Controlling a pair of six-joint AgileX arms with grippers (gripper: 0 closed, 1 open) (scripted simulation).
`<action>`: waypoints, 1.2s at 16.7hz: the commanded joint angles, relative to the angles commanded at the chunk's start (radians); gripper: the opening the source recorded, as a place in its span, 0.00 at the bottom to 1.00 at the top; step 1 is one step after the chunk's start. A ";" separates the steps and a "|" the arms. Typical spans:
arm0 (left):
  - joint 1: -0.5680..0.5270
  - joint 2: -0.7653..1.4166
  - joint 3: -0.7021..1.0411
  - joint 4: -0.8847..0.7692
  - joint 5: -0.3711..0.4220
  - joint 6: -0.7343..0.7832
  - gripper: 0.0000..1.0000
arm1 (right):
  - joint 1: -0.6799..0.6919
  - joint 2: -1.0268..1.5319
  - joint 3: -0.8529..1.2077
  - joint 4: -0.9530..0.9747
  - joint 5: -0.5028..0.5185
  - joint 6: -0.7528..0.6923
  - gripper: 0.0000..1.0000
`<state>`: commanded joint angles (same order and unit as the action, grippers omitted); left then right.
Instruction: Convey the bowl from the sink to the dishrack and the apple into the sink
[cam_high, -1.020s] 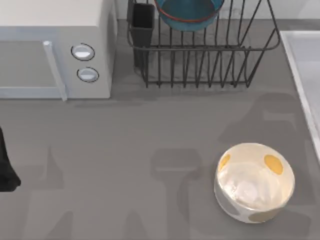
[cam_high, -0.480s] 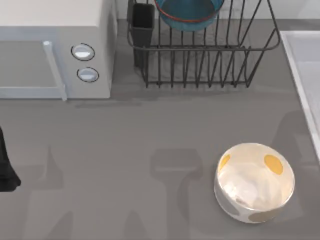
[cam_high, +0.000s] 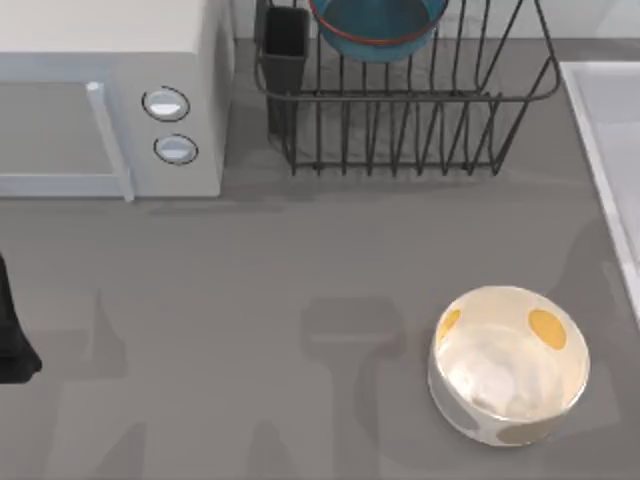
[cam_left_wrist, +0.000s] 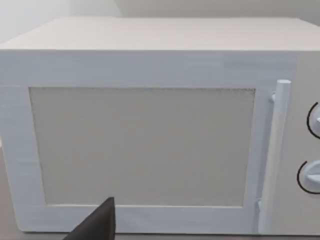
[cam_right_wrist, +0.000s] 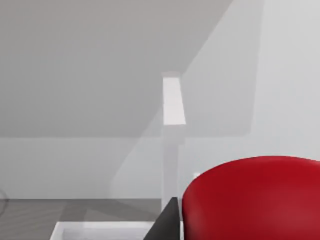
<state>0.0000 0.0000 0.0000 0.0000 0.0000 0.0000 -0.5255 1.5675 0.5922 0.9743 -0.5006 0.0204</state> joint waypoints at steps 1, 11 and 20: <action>0.000 0.000 0.000 0.000 0.000 0.000 1.00 | -0.001 0.043 -0.004 0.044 -0.001 0.000 0.00; 0.000 0.000 0.000 0.000 0.000 0.000 1.00 | -0.004 0.578 -0.091 0.683 0.005 -0.003 0.00; 0.000 0.000 0.000 0.000 0.000 0.000 1.00 | -0.003 0.649 -0.103 0.760 0.008 -0.006 0.15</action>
<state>0.0000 0.0000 0.0000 0.0000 0.0000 0.0000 -0.5280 2.2164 0.4893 1.7342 -0.4924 0.0146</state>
